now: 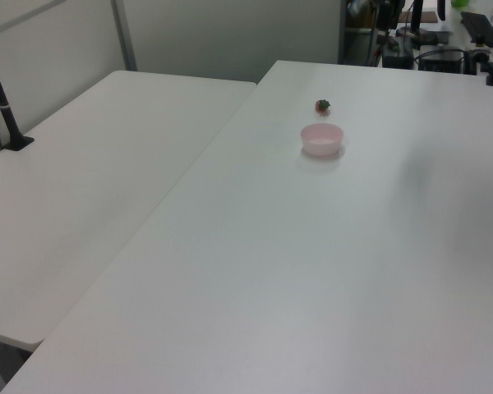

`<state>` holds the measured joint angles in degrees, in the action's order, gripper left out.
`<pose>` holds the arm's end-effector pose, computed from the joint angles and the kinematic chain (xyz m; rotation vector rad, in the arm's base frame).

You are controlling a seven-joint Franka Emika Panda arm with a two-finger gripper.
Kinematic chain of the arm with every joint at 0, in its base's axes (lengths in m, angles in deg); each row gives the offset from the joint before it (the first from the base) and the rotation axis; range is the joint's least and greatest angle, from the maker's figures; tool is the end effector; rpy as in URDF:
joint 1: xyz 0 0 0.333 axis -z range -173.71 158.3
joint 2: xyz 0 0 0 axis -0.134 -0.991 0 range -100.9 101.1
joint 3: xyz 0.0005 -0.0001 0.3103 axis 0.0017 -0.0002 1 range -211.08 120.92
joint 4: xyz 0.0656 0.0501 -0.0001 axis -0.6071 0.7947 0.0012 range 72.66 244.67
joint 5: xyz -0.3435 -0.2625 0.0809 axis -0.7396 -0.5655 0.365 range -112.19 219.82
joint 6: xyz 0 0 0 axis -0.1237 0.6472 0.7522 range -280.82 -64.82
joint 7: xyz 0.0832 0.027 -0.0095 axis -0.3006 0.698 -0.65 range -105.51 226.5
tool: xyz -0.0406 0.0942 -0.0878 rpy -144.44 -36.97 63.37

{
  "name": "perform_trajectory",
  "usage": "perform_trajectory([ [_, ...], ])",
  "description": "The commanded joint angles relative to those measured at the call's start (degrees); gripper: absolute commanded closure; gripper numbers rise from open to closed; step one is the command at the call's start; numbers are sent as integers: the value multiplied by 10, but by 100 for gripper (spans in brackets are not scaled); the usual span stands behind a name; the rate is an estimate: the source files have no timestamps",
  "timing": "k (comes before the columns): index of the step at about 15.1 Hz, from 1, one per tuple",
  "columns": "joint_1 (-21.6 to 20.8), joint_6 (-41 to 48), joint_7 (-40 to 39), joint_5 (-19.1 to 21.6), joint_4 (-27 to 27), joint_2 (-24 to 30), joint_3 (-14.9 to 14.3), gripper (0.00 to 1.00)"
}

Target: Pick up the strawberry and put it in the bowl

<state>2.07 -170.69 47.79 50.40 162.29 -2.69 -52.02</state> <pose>0.6142 -0.1897 0.5524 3.0342 -0.0885 0.1927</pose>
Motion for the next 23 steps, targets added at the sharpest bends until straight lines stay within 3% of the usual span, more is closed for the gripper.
perform_trajectory([
  [1,29,-50,95,3,-12,-50,-2,0],
  [5,60,-109,325,0,-39,-127,-2,0],
  [8,81,-175,456,1,-49,-178,-3,0],
  [11,105,-193,549,9,-133,-262,-2,0],
  [17,109,-371,574,-4,-160,-354,-4,0],
  [20,104,-428,574,-65,-160,-386,-4,0],
  [23,104,-453,574,-84,-192,-423,-4,1],
])
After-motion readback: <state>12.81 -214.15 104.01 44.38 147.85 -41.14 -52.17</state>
